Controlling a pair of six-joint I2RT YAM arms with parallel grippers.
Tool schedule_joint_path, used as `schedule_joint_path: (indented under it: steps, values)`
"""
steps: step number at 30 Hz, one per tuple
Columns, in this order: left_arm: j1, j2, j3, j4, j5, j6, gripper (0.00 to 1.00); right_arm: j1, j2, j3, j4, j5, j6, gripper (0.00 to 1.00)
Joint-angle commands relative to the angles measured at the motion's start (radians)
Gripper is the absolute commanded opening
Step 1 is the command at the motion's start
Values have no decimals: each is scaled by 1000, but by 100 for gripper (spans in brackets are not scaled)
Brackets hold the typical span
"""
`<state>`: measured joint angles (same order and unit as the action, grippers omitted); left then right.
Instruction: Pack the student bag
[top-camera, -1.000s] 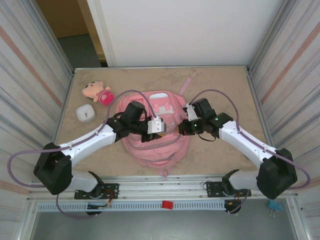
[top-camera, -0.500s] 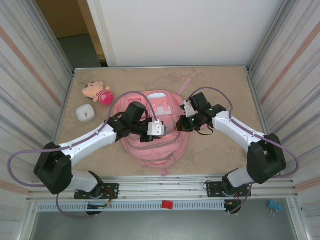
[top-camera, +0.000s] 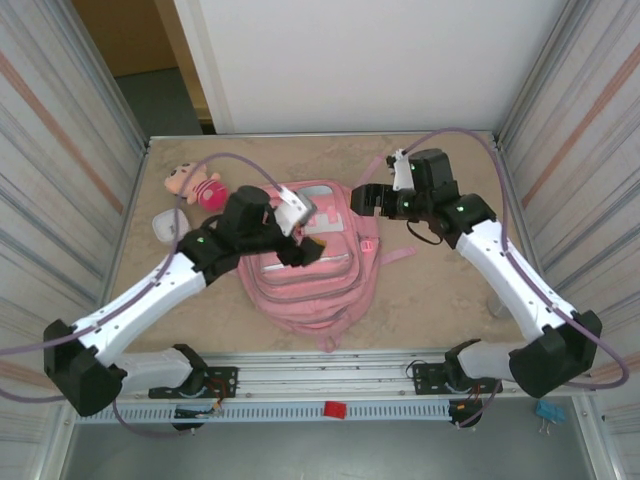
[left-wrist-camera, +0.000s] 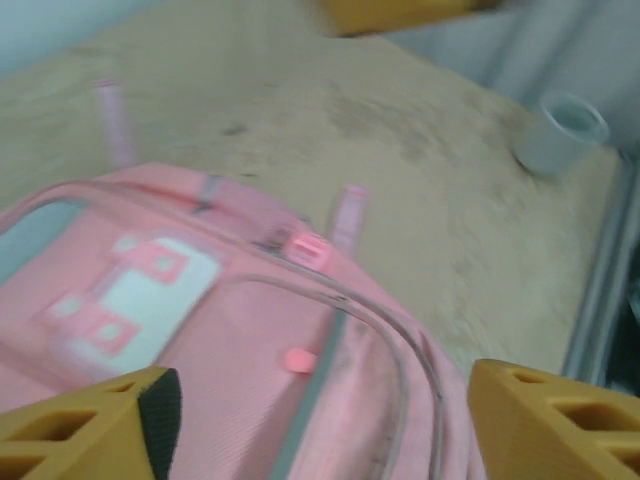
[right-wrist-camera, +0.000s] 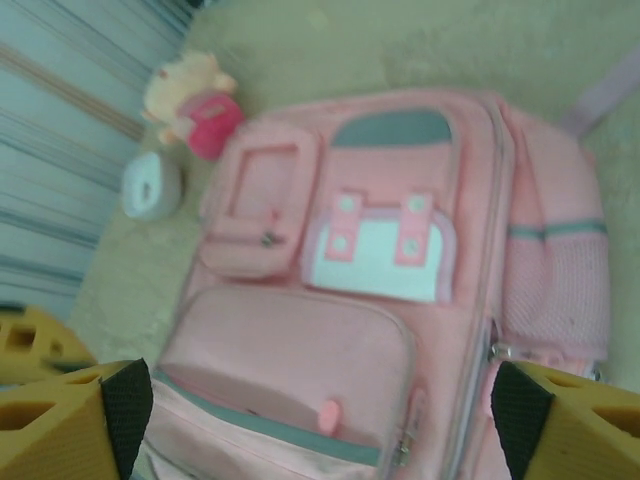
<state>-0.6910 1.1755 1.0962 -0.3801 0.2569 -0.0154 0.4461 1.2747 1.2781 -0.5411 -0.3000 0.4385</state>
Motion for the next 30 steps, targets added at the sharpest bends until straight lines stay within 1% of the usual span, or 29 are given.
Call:
schedule_joint_path:
  steps: [1,3,4,6,7,11,14,16,19,20,21,24,28,30]
  values:
    - [90,-39,23,-220,-190,-358,83,11,26,26,-91,46,-52,89]
    - [165,-48,-11,-280,-176,-472,86,19,51,18,-93,35,-54,91]
    - [204,-55,-37,-295,-152,-528,88,30,62,8,-83,24,-54,91]
    - [260,-70,-95,-299,-108,-603,89,64,79,-19,-56,12,-59,92]
    - [274,-78,-128,-296,-104,-633,89,86,88,-33,-47,12,-61,92]
    - [280,-108,-266,-216,-134,-683,86,139,143,-111,-14,43,-40,91]
    - [281,-97,-374,-145,-165,-725,73,157,205,-210,41,85,-7,86]
    - [280,-65,-428,-90,-151,-742,69,175,241,-280,101,122,17,84]
    - [280,22,-477,-30,-139,-752,62,190,315,-382,194,162,79,81]
    - [280,51,-484,-14,-142,-754,60,191,343,-408,216,172,100,79]
    - [279,79,-493,6,-145,-750,56,192,367,-427,232,182,117,78]
    - [275,145,-505,69,-155,-745,47,192,404,-449,260,190,143,75]
    - [266,222,-449,137,-159,-735,46,163,389,-430,260,210,155,73]
    - [260,274,-397,169,-171,-725,46,114,385,-408,260,205,150,73]
